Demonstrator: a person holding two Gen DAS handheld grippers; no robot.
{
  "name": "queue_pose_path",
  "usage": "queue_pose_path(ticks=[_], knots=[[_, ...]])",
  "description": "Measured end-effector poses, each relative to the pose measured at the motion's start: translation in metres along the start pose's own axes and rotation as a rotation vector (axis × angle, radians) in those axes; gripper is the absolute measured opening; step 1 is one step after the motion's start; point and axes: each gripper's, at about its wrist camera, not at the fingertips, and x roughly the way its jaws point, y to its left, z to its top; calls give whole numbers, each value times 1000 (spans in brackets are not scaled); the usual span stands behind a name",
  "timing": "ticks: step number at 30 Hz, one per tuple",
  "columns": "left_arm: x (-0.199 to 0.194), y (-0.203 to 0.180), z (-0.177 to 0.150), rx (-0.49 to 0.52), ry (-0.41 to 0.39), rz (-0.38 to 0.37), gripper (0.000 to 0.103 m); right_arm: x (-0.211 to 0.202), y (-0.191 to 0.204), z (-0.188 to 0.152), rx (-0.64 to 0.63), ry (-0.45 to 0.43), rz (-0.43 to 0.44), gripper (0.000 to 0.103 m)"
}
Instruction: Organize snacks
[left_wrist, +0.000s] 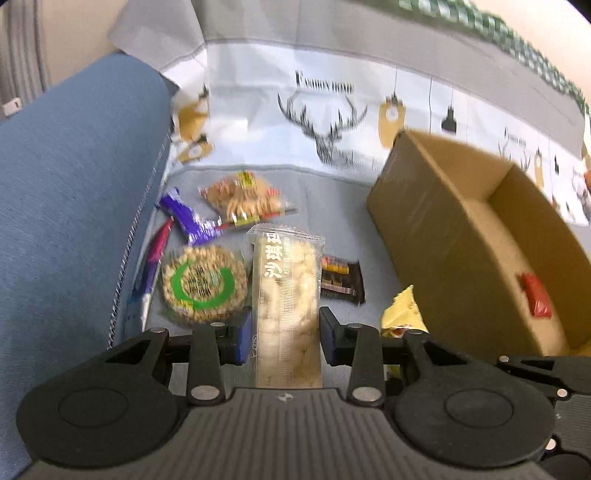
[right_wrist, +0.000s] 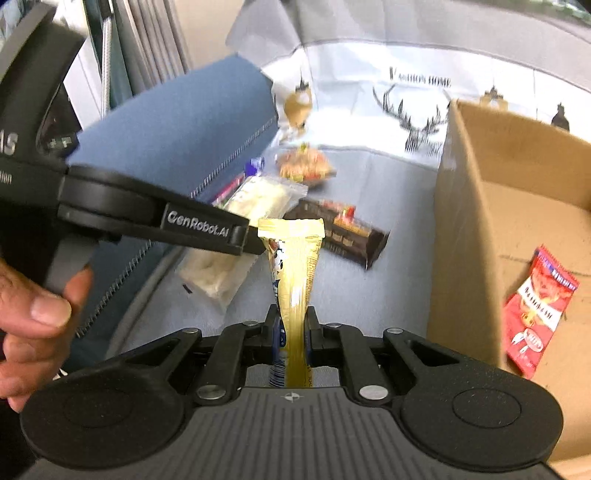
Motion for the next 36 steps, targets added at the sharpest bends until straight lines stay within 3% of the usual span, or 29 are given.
queue_pose_path(ticks=[12,19,27,36], knots=[[-31,-18,12,-18,-209,57,41,-68,-7,15,-106,-283,-9,12],[-41,-48,19,22,-346,46,41,-97,-45,22,-62,-399,-53,12],[-43,-98,21,10,-425,-90,41,-121,-103,20,41,-449,-161,12],[-48,-163,14,119,-505,-216,41,-123,-176,8,204,-404,-394,12]])
